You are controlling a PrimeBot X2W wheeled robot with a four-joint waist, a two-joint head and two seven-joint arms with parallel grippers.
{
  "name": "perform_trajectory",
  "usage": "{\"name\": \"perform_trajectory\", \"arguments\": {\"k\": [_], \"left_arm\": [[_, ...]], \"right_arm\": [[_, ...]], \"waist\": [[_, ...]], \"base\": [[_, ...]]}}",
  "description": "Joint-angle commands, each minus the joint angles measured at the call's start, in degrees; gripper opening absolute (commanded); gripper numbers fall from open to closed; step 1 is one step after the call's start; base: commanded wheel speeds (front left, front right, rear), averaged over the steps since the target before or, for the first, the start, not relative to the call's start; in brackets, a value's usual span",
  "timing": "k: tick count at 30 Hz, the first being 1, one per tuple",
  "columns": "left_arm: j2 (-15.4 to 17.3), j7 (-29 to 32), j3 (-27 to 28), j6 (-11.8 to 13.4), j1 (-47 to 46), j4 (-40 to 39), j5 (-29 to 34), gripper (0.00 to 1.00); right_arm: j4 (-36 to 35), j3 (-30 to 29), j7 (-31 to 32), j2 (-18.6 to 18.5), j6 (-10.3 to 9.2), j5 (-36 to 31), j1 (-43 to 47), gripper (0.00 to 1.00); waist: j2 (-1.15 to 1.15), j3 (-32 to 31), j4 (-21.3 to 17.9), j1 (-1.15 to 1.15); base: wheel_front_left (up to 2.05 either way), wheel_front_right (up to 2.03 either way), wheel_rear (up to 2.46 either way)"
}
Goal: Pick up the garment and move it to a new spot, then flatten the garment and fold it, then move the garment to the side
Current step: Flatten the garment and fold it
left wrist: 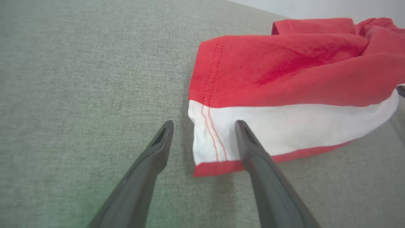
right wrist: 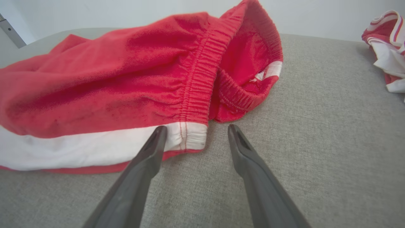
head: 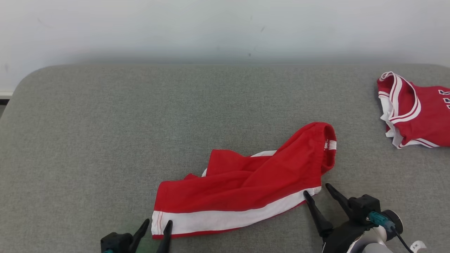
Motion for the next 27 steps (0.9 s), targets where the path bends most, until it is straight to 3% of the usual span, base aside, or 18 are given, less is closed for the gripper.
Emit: {"name": "perform_trajectory", "arguments": {"k": [1, 2, 3, 4, 5, 11, 21, 27], "left_arm": [[0.1, -0.17, -0.64, 0.07, -0.94, 0.66, -0.98, 0.84], [-0.01, -0.17, -1.13, 0.07, -1.51, 0.92, -1.8, 0.45], [-0.22, -0.17, -1.64, 0.07, -2.02, 1.29, -2.6, 0.33], [-0.2, -0.17, -2.25, 0.07, -2.46, 1.71, -2.85, 0.0], [-0.19, -0.17, -2.88, 0.07, -3.03, 1.87, -3.27, 0.0], [-0.29, -0.17, -3.09, 0.07, -3.29, 0.54, -4.83, 0.0], [-0.38, -0.17, 3.08, 0.07, 5.11, -9.88, -0.56, 0.0], [1.89, -0.17, 3.67, 0.07, 1.52, -15.43, 1.83, 0.0]], "right_arm": [[1.05, 1.1, 0.0, -0.36, -0.16, 0.86, -0.92, 1.0], [1.91, 2.03, 0.0, -0.48, -0.16, 1.62, -1.58, 1.0], [2.76, 3.07, -0.01, -0.72, -0.16, 2.16, -2.23, 0.67], [3.31, 3.81, 0.0, -1.01, -0.16, 2.52, -3.02, 0.41], [3.68, 4.4, -0.01, -1.2, -0.16, 3.07, -3.63, 0.0], [1.73, 5.89, 0.0, -2.13, -0.16, 4.78, -3.28, 0.0], [-12.59, 1.86, -0.01, -3.18, -0.16, 4.74, 7.33, 0.0], [-19.07, 0.63, -0.01, -4.14, -0.16, 4.09, 4.75, 0.0]], "waist": [[0.0, 0.3, 0.32, 0.0], [0.0, 0.5, 0.5, 0.0], [0.0, 0.78, 0.78, 0.0], [0.0, 0.97, 0.99, 0.0], [0.0, 1.17, 1.25, 0.0], [0.0, 0.72, 1.59, 0.0], [0.0, -1.71, 0.17, 0.0], [0.0, -1.21, -1.22, 0.0]], "base": [[0.0, 0.0, 0.0], [0.0, 0.0, 0.0], [0.0, 0.0, 0.0], [0.0, 0.0, 0.0], [0.0, 0.0, 0.0], [0.0, 0.0, 0.0], [0.0, 0.0, 0.0], [0.0, 0.0, 0.0]]}}
